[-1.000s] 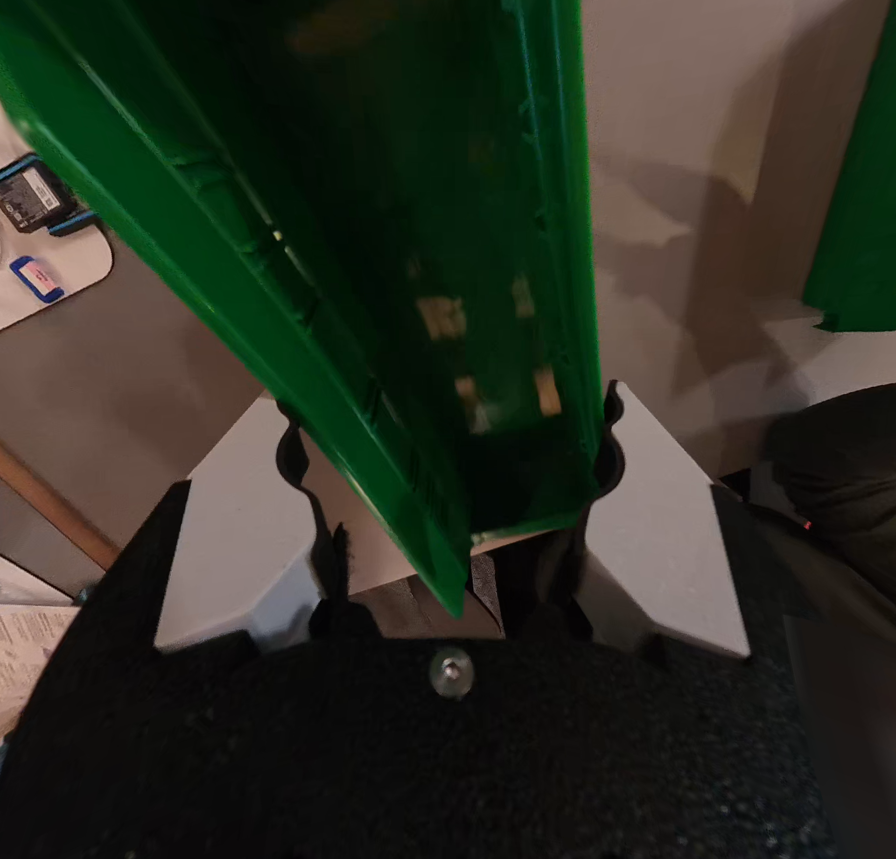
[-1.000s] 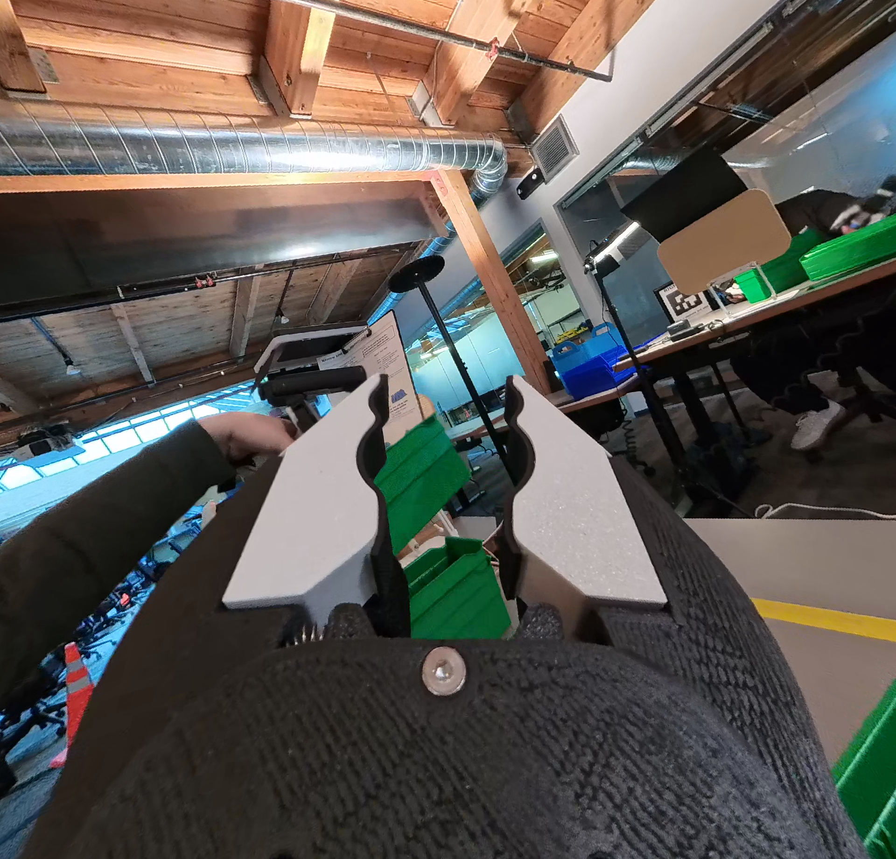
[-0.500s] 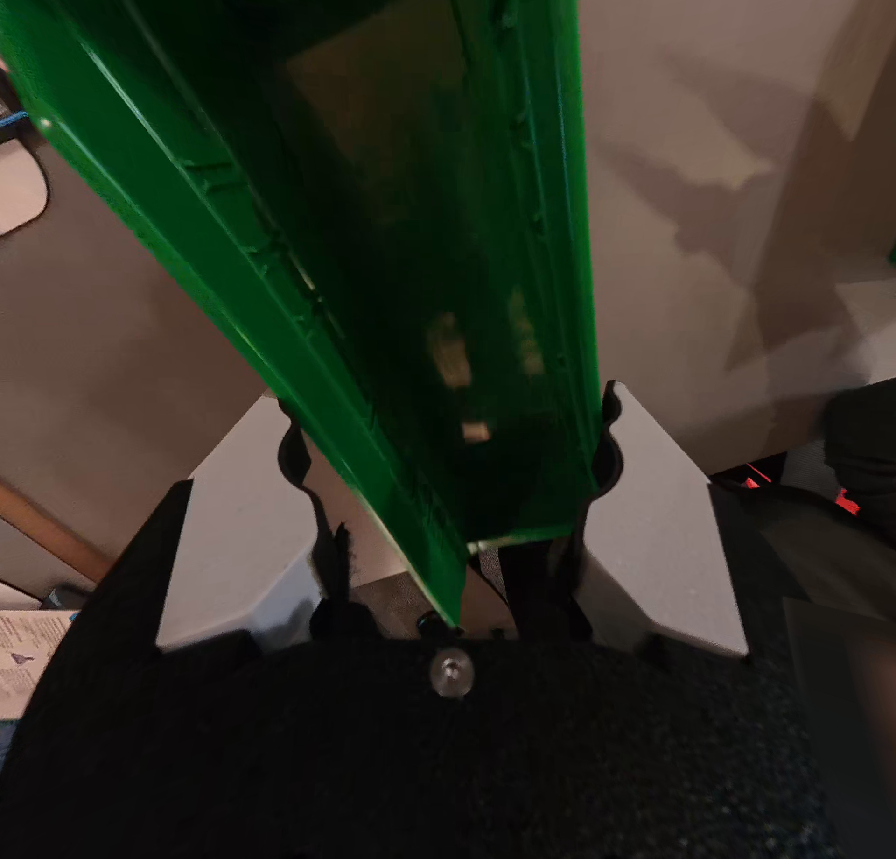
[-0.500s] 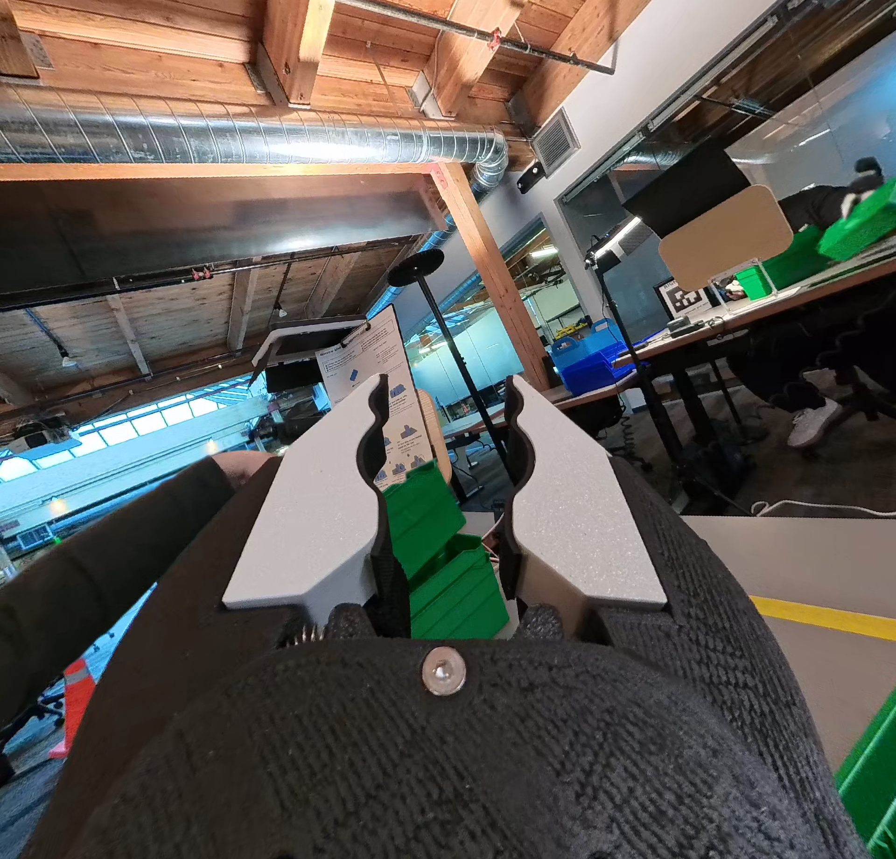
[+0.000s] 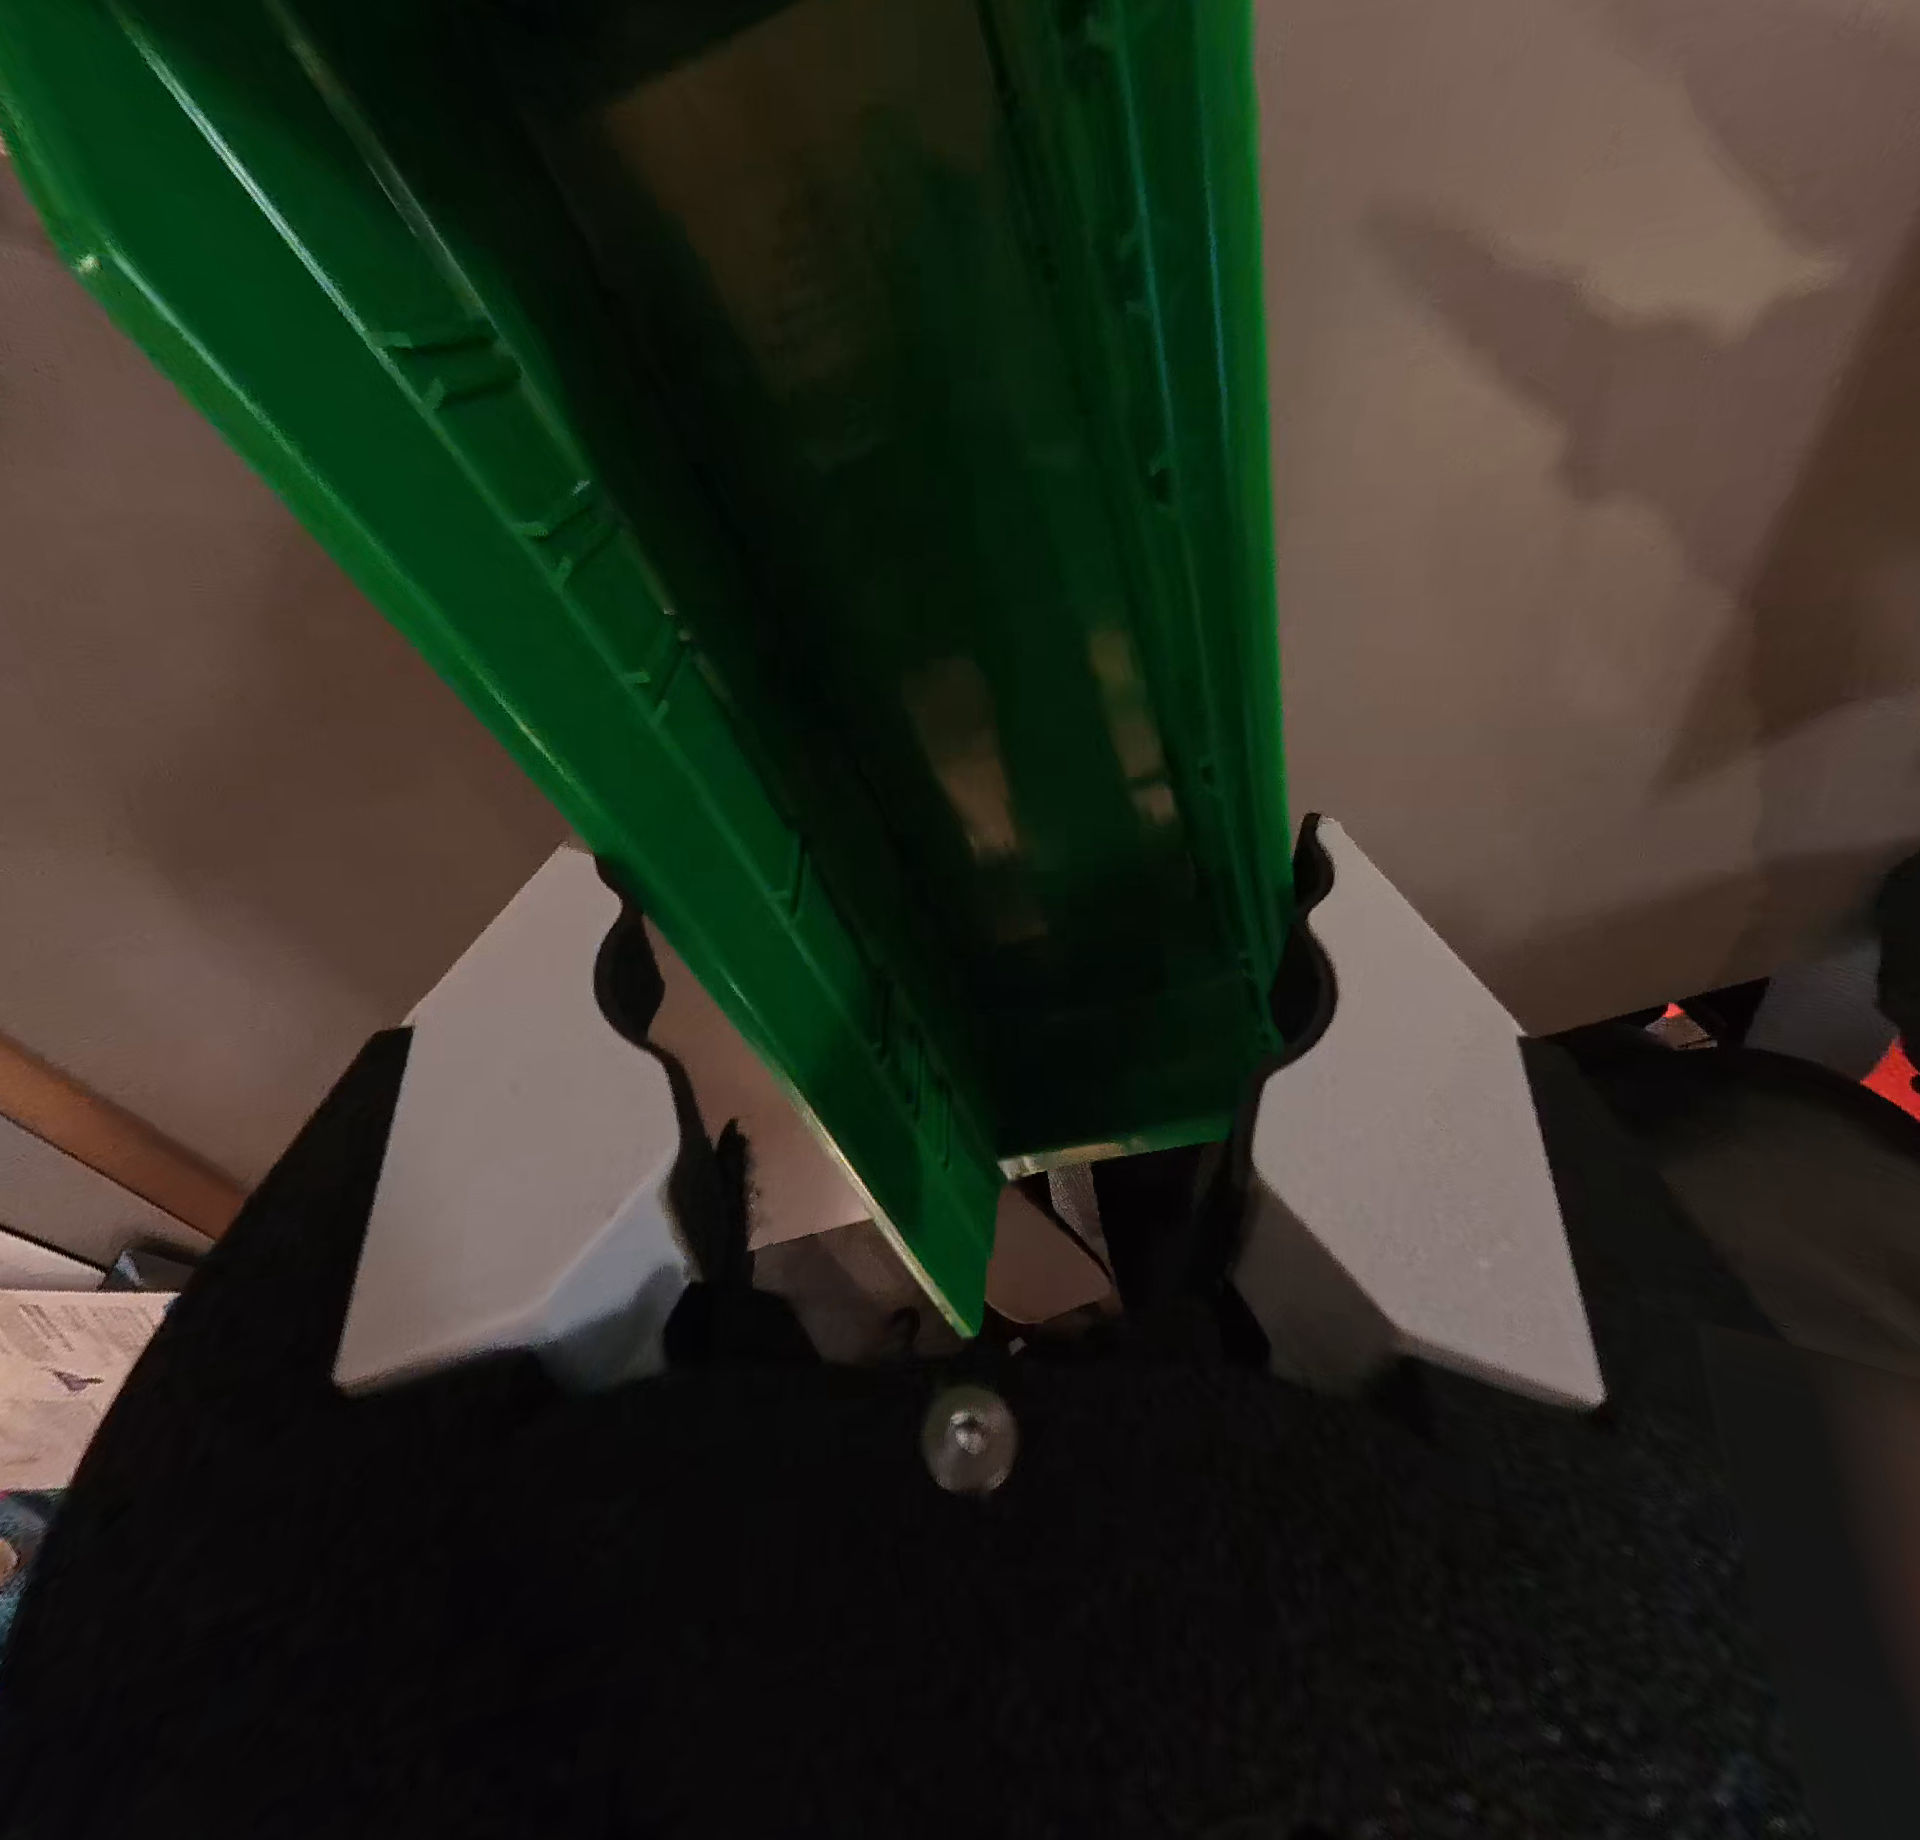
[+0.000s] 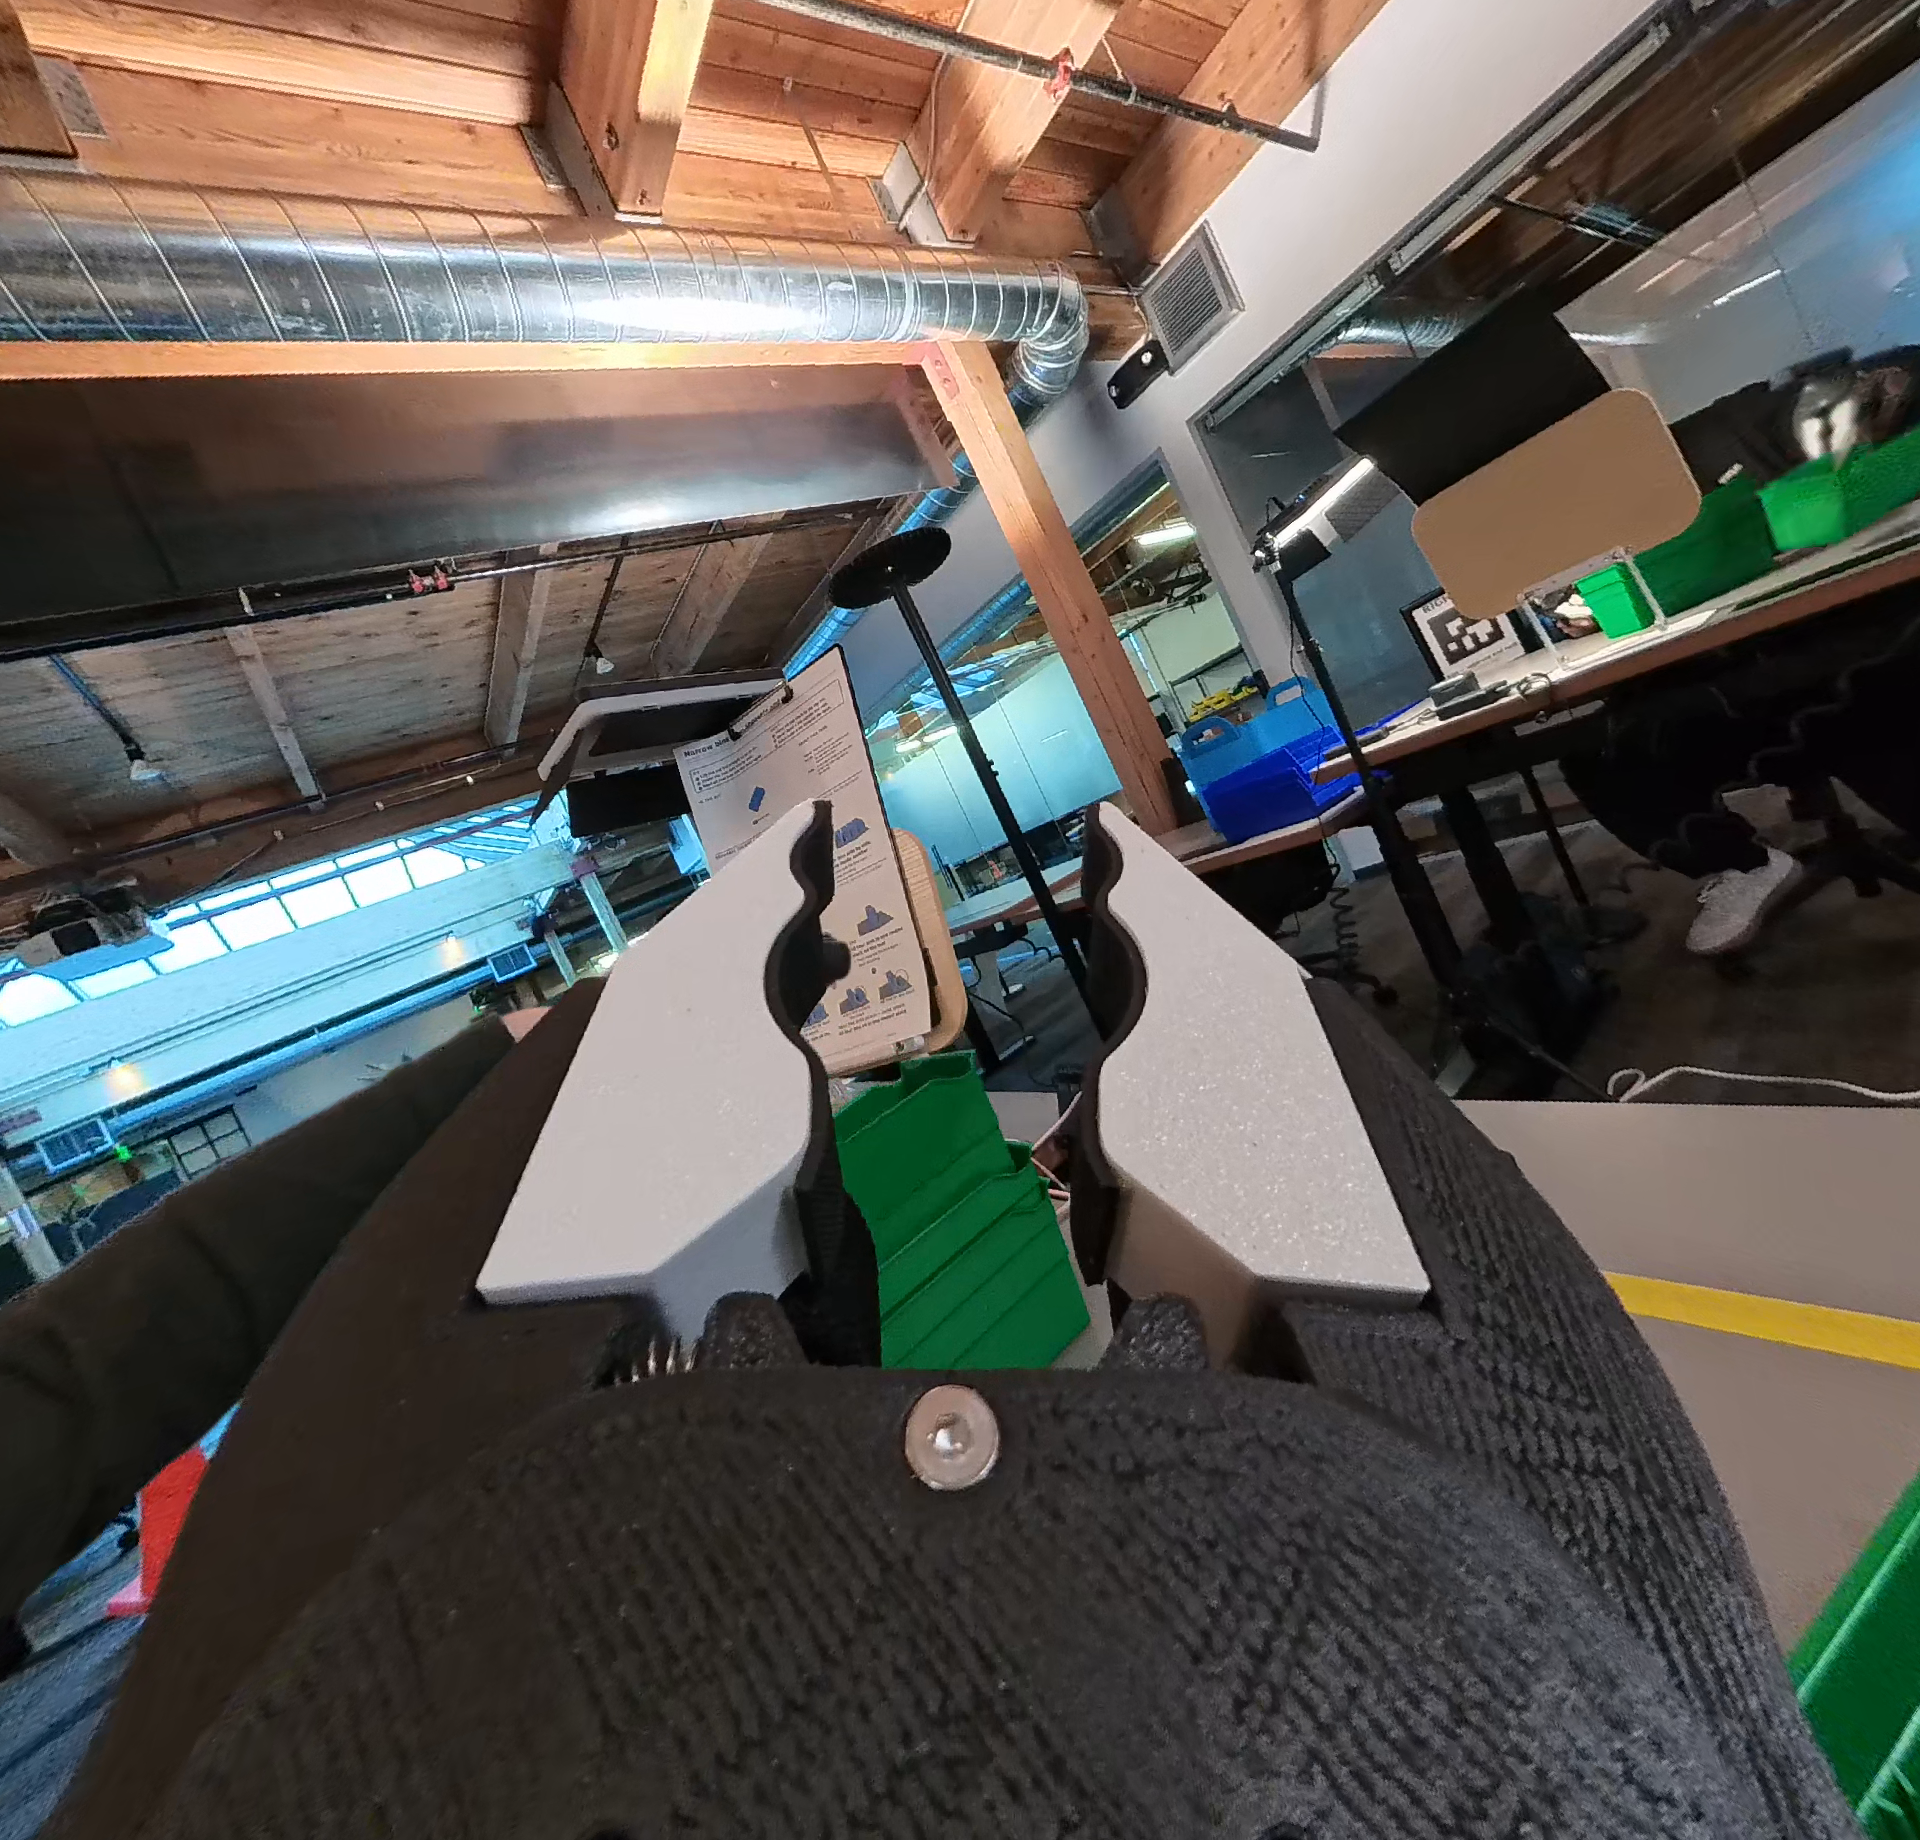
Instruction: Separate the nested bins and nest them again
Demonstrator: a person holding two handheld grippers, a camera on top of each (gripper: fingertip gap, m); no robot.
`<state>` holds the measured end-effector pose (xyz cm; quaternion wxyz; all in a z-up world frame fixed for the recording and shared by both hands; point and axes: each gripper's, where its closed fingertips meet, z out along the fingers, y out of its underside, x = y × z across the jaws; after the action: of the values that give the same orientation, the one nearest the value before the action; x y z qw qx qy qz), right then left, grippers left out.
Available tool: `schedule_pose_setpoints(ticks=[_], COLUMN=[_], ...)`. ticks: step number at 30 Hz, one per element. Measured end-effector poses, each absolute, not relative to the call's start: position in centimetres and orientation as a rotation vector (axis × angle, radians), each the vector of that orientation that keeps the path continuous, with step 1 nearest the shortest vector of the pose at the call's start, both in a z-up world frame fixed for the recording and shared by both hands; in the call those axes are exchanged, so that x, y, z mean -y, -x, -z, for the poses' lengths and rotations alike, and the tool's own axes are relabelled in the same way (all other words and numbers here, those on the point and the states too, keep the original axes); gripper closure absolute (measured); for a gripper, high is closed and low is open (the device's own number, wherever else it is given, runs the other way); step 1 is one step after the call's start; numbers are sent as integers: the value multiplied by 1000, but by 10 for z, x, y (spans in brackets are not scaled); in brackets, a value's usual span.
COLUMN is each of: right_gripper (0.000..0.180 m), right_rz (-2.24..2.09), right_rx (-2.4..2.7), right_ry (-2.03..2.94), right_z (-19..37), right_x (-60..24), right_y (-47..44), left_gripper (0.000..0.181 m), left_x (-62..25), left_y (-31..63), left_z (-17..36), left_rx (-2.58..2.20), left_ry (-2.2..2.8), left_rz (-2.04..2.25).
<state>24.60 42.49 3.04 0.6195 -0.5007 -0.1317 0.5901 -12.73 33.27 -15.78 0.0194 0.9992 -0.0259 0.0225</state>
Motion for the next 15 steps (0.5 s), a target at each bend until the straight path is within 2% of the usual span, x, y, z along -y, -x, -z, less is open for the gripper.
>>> schedule_pose_setpoints(ticks=[15], right_gripper=[133], right_rz=[-1359], right_rx=[298], right_ry=[1156], right_z=[-29], right_x=[-427], right_y=[-246], left_gripper=[59], left_x=[-341], left_y=[126], left_z=[184], left_rx=[90], left_ry=[-3075], left_rz=[3])
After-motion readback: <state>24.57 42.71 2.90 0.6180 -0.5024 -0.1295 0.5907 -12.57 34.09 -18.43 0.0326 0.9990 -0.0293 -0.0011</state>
